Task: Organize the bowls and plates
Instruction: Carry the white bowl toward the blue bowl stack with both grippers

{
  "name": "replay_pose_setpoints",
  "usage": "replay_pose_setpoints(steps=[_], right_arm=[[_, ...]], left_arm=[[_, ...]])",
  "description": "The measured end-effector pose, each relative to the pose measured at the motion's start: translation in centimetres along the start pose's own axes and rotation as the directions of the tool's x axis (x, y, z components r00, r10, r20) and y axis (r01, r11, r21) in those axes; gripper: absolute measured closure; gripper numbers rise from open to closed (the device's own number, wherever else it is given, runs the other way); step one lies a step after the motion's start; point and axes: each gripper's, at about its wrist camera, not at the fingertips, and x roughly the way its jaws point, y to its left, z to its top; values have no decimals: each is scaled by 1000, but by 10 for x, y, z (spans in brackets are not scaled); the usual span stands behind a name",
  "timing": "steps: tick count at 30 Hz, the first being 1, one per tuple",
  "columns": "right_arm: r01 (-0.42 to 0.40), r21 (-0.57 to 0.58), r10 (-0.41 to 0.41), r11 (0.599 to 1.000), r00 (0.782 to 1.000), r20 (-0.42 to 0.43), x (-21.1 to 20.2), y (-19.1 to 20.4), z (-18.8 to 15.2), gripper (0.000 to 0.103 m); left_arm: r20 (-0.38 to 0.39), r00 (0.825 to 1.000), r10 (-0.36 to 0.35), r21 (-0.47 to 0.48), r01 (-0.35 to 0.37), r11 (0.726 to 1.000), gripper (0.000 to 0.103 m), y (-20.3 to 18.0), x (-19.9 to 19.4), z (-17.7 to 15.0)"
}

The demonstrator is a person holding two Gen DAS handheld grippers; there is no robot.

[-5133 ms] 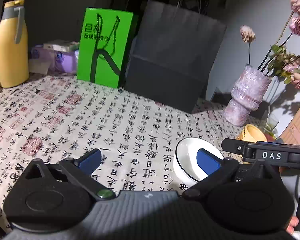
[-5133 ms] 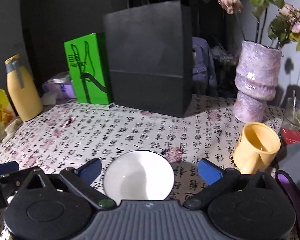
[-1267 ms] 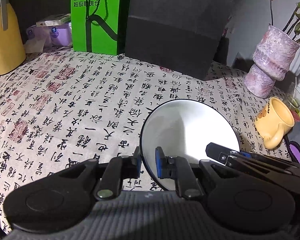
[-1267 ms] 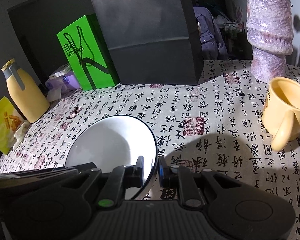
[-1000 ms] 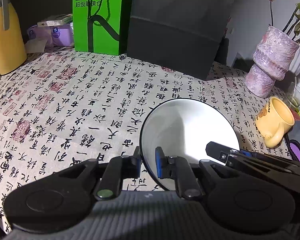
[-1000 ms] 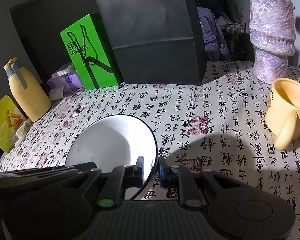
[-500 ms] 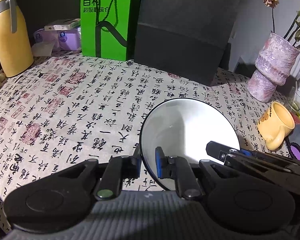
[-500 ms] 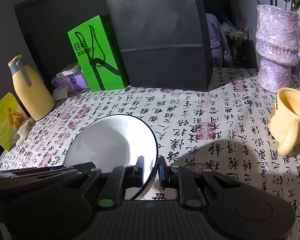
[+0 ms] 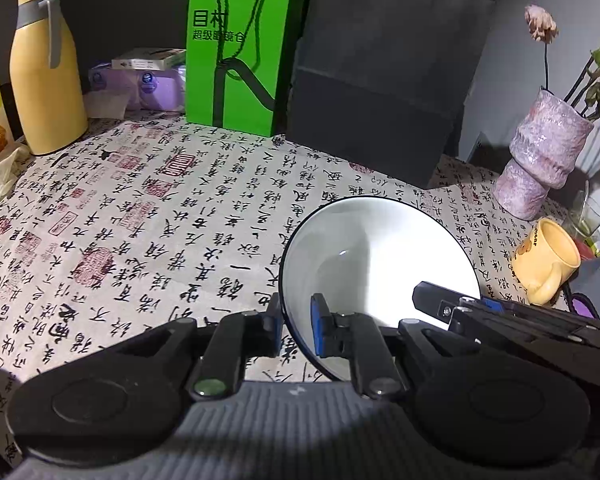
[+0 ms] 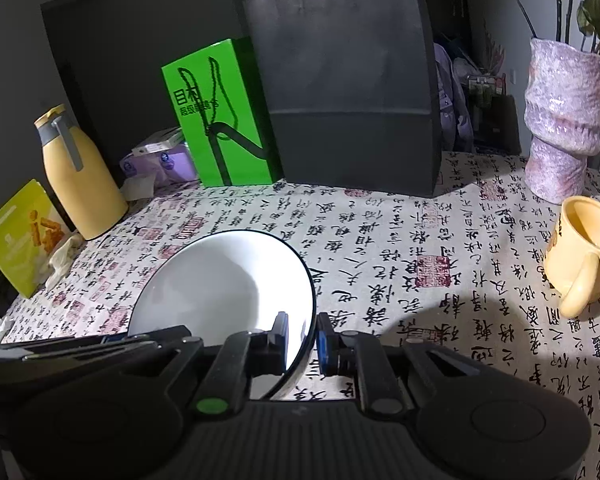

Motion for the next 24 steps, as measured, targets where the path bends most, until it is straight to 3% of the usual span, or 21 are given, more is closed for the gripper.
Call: replay_pose_setpoints(steps=[24], right_arm=[[2, -59, 0, 998, 1000, 26, -32, 67, -14, 89]], left_arm=[[39, 999, -14, -68, 16, 998, 89, 54, -53, -10]])
